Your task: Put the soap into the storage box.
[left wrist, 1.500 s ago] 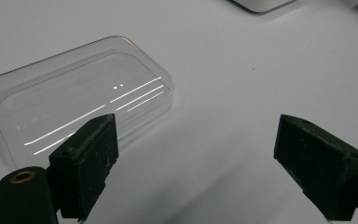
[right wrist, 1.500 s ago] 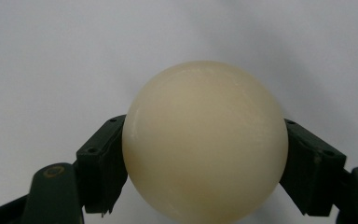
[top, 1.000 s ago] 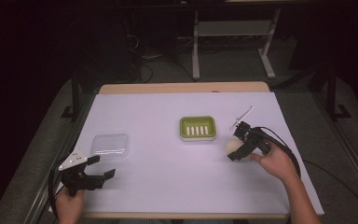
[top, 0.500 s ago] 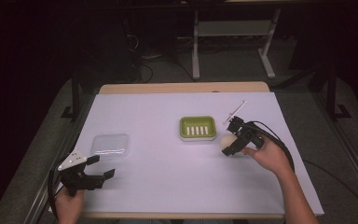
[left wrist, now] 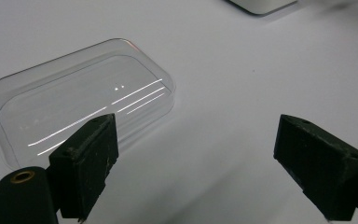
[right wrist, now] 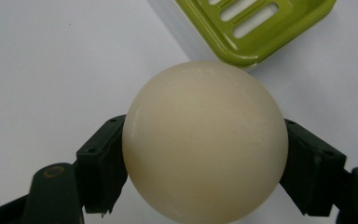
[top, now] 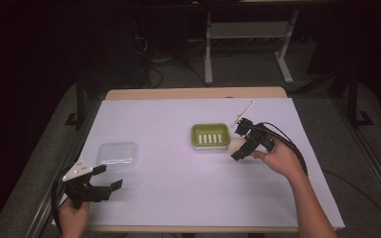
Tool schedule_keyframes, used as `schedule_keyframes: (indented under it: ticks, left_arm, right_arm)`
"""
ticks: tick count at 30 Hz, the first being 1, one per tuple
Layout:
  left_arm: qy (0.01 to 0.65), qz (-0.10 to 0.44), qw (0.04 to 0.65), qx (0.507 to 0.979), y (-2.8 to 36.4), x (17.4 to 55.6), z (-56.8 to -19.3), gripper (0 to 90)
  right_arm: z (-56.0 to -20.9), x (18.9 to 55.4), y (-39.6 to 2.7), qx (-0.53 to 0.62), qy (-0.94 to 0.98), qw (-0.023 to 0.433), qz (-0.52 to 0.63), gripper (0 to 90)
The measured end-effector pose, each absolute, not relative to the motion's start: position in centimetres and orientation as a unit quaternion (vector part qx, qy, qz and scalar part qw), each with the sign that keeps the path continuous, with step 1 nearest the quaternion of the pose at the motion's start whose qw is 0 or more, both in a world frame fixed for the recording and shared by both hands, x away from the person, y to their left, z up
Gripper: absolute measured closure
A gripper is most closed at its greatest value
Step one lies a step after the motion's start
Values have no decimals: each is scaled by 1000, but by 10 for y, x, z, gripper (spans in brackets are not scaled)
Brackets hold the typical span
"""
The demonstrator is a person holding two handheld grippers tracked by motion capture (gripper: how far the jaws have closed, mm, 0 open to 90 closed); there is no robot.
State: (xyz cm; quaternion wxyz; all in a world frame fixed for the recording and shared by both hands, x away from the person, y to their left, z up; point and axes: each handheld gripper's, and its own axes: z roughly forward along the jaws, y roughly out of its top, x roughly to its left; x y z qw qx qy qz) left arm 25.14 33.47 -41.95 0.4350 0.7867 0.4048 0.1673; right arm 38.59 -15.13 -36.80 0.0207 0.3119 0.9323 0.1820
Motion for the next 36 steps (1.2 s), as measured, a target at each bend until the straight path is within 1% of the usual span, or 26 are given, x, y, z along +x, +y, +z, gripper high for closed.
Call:
schedule_keyframes:
  ticks: [24, 36]
  left_arm:
    - [403, 167, 438, 786, 335, 251, -419, 129]
    - [404, 166, 435, 787, 336, 251, -419, 129]
  right_arm:
    - [-357, 413, -124, 300, 937, 25, 179, 239]
    - [-357, 422, -109, 295, 939, 24, 172, 239]
